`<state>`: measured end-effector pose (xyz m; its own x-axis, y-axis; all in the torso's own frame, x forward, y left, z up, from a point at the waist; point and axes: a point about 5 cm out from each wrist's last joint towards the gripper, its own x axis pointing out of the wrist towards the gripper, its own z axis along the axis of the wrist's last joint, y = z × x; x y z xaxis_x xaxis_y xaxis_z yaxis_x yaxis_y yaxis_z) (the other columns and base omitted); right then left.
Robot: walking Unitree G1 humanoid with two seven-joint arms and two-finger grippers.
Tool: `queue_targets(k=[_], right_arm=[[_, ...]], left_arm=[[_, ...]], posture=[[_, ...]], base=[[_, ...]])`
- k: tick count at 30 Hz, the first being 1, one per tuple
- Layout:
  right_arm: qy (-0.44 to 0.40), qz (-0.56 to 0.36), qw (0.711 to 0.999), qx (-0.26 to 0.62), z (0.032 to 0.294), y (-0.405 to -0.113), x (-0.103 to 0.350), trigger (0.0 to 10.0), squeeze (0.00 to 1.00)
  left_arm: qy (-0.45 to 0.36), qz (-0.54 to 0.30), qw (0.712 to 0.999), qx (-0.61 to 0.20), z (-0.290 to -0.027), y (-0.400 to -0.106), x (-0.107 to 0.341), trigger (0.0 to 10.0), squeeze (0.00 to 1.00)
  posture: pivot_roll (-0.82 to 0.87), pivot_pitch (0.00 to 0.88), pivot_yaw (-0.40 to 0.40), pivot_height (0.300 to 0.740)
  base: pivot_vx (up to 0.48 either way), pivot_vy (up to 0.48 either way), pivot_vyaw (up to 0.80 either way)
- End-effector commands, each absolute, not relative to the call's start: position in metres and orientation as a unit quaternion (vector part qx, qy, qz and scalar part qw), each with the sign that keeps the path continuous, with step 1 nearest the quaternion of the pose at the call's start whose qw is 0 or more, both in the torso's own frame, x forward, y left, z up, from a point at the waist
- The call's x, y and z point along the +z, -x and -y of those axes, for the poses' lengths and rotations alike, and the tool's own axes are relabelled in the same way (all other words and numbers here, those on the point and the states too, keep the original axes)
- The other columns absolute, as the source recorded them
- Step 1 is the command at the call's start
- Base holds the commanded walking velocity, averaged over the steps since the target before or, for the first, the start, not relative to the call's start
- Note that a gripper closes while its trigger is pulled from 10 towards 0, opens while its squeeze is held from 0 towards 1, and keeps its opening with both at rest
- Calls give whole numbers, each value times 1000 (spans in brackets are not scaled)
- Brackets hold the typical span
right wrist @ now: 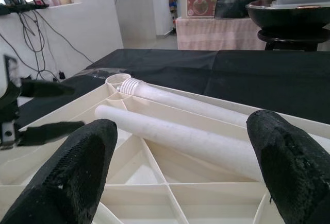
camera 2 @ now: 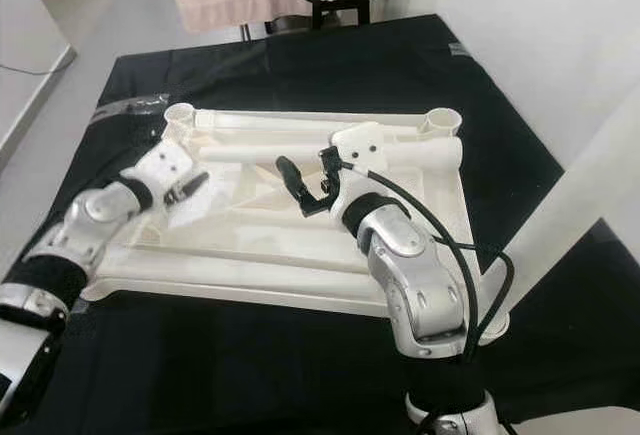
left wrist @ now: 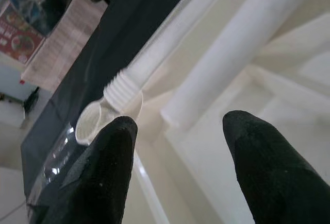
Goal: Building children table
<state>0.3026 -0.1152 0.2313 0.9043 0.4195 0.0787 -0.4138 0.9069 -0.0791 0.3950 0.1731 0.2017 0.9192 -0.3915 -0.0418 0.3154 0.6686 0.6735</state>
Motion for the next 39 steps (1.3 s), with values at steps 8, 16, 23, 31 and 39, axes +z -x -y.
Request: queue_targets(k=[8, 16, 23, 31, 39], right_arm=[[21, 47, 971, 232, 108, -294, 239, 10000, 0], [14, 50, 974, 221, 113, -292, 246, 10000, 0], [5, 48, 975, 218, 116, -287, 249, 10000, 0], [2, 40, 974, 222, 115, -283, 248, 10000, 0], [2, 36, 974, 222, 116, -281, 249, 10000, 0]], left_arm=[[-383, 69, 880, -274, -137, -402, 220, 10000, 0], [-399, 72, 875, -263, -136, -407, 232, 10000, 0], [-407, 94, 886, -200, -149, -415, 260, 10000, 0], [-403, 107, 889, -189, -148, -418, 275, 10000, 0], [-411, 117, 885, -183, -145, -419, 278, 10000, 0]], posture=[[-104, 267, 75, 740], [-109, 310, 80, 740], [-115, 330, 80, 740], [-128, 343, 77, 740], [-138, 349, 72, 740]], base=[[0, 0, 0], [0, 0, 0], [0, 0, 0], [0, 0, 0], [0, 0, 0]])
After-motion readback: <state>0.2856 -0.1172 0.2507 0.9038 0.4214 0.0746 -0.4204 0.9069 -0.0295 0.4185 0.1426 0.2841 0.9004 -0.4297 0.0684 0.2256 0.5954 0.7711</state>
